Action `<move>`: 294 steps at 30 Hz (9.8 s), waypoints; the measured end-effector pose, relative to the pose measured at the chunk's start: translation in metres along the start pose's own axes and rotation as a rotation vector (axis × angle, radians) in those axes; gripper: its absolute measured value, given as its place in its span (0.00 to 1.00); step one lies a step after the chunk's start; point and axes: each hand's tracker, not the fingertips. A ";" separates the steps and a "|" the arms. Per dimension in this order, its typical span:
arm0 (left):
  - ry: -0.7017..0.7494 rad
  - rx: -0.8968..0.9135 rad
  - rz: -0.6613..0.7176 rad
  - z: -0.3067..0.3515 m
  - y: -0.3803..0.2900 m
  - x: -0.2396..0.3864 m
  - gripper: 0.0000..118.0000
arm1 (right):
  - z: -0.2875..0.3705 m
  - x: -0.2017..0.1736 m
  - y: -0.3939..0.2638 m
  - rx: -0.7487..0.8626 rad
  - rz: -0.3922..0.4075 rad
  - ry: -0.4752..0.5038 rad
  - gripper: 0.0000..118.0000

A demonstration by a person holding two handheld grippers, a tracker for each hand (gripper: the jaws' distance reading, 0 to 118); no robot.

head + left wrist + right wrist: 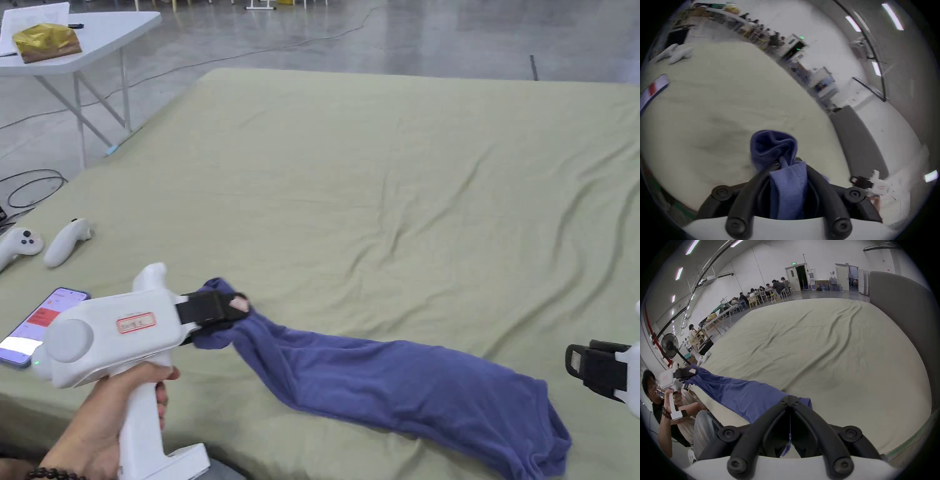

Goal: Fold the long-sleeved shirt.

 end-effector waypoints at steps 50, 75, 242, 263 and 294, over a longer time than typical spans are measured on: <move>0.128 -0.318 -0.708 -0.239 -0.235 0.187 0.00 | 0.043 0.077 -0.029 0.030 -0.145 -0.111 0.02; -0.021 -0.147 0.048 -0.103 -0.095 0.054 0.03 | -0.106 0.036 -0.045 -0.240 -0.417 0.288 0.02; 0.328 0.504 -0.709 -0.088 -0.101 0.171 1.00 | 0.040 -0.007 -0.001 0.702 0.158 -0.414 1.00; 0.340 0.490 -0.709 -0.088 -0.102 0.169 1.00 | 0.040 -0.009 -0.001 0.704 0.173 -0.415 1.00; 0.349 0.499 -0.715 -0.086 -0.105 0.171 1.00 | 0.040 -0.010 -0.004 0.703 0.167 -0.407 1.00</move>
